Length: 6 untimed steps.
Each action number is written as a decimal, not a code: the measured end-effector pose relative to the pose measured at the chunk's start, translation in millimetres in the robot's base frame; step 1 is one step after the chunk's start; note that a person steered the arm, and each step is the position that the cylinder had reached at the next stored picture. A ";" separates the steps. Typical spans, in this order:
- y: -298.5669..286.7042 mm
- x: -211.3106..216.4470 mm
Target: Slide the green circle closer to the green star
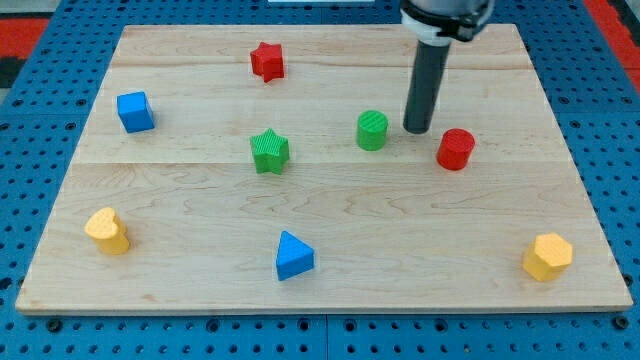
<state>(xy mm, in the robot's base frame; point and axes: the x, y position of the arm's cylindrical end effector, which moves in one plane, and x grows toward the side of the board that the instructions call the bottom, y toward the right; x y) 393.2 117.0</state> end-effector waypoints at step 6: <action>-127.7 32.1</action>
